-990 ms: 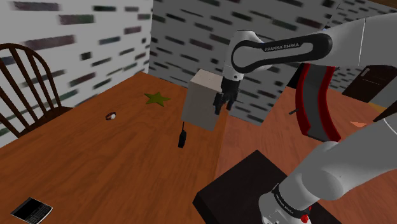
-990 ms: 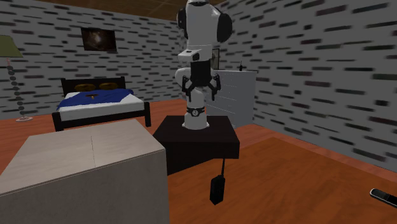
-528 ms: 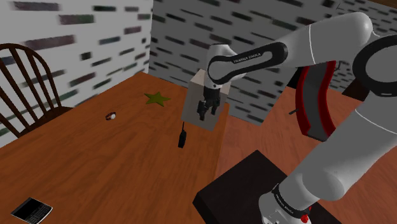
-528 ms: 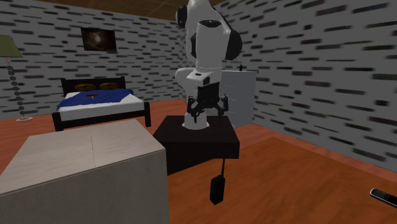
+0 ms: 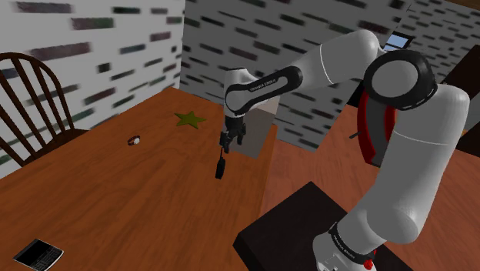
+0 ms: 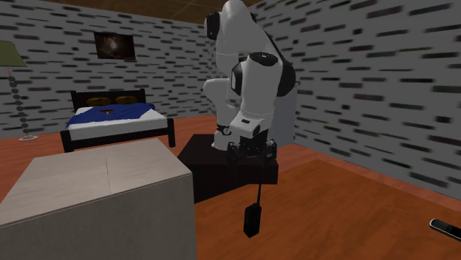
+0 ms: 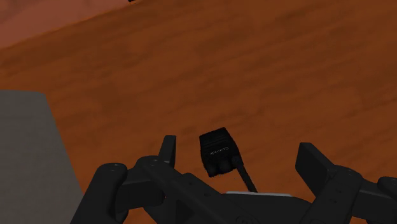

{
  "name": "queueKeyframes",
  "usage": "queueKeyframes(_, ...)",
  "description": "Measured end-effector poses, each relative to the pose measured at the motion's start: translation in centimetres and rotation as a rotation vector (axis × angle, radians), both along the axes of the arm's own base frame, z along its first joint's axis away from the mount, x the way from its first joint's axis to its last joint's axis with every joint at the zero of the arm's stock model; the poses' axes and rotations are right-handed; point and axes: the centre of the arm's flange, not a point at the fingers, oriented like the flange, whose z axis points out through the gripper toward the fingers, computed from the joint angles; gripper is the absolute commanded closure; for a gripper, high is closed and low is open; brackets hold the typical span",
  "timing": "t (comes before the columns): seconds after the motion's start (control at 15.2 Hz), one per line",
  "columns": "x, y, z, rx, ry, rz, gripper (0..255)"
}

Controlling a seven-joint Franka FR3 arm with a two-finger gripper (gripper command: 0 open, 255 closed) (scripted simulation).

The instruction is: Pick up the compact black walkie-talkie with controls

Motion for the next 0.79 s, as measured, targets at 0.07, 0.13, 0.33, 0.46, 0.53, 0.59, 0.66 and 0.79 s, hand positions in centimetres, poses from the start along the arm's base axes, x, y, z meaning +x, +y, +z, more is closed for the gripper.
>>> queueKeyframes(0.07, 0.7, 0.1, -1.1, -0.004, 0.005, 0.009, 0)
queueKeyframes(0.13, 1.8, 0.7, -2.3, -0.009, 0.010, 0.018, 0)
queueKeyframes(0.33, 3.7, 2.2, -5.5, -0.021, 0.024, 0.043, 0)
queueKeyframes(0.46, 4.4, 2.2, -6.9, -0.024, 0.028, 0.049, 0)
queueKeyframes(0.53, 4.4, 2.2, -7.6, -0.025, 0.028, 0.050, 0)
queueKeyframes(0.59, 4.4, 2.3, -8.1, -0.025, 0.029, 0.050, 0)
queueKeyframes(0.66, 4.5, 2.2, -8.7, -0.025, 0.029, 0.051, 0)
queueKeyframes(0.79, 4.6, 2.2, -9.8, -0.025, 0.029, 0.051, 0)
